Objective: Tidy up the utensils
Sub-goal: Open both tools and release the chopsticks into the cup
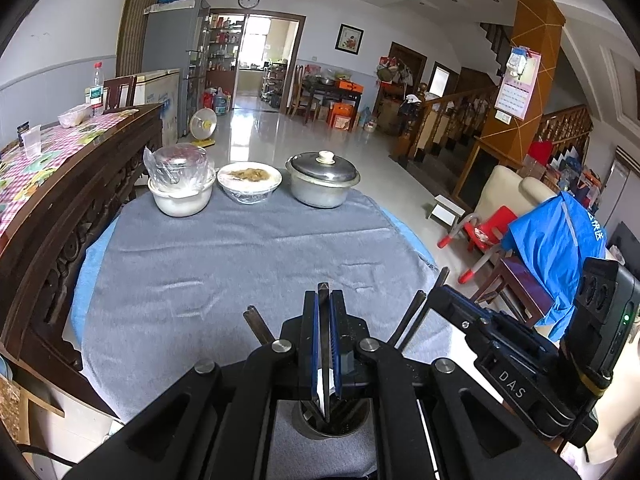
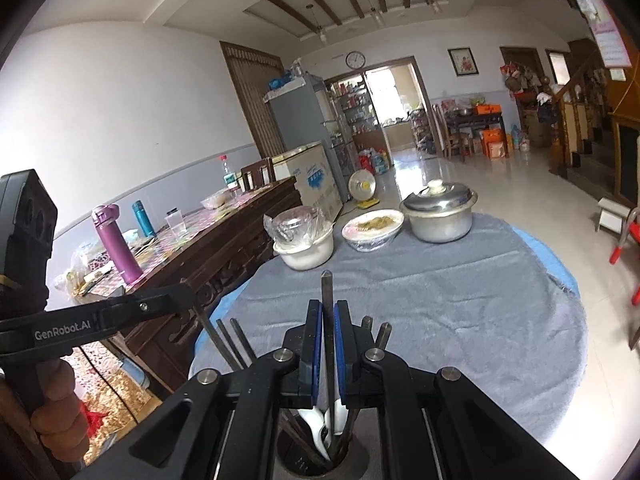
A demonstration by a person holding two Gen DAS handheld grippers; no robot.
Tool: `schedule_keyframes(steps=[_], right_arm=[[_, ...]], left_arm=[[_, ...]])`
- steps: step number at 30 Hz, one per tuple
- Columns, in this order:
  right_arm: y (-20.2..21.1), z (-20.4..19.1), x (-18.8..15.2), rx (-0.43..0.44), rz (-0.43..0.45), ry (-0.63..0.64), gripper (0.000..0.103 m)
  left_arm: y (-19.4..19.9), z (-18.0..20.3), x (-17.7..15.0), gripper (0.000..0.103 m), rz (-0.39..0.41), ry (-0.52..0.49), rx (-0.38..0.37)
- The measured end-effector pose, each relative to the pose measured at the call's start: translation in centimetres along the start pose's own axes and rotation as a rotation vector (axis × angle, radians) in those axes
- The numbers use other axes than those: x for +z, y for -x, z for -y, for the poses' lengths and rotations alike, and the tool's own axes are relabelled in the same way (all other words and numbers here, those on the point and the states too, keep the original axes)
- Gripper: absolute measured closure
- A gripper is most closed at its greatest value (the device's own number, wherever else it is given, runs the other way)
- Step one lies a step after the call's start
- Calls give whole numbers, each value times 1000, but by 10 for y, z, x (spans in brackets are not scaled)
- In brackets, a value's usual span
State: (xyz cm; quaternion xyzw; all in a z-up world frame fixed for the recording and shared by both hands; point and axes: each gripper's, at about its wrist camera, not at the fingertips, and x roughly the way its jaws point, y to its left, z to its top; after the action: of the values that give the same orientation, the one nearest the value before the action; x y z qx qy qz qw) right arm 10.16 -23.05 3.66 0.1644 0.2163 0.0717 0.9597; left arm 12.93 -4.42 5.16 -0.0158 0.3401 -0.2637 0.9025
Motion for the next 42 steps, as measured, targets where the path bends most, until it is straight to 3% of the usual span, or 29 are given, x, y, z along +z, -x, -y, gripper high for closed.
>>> schedule_keyframes(steps=[3,5,6,13,17,25,30,39,42], right_arm=[[0,7,1,20,-8,-38,85],[4,14,3,15,10,-65,82],[5,17,4,11,16,-72,82],[7,24,5,-7,18,-102,82],[4,23,4,-13,4,-101,82],[12,17,0,-10,-10,-112,81],[29,9,-9,-20,0,-102,56],[61,-5,-36,-123,6,-64,56],[72,-4,-48,-182,-16,-60,56]], left_arm=[[3,1,0,88,12,-10,4],[7,0,0,63,28,-12,2],[9,0,0,61,38,-15,7],[8,-5,-3,57,35,-23,61],[6,-9,-11,39,23,-34,126],[11,-17,-23,28,5,-24,252],[20,-14,-32,20,30,-50,337],[36,-7,-56,15,68,-81,436],[42,-3,-62,9,95,-89,480]])
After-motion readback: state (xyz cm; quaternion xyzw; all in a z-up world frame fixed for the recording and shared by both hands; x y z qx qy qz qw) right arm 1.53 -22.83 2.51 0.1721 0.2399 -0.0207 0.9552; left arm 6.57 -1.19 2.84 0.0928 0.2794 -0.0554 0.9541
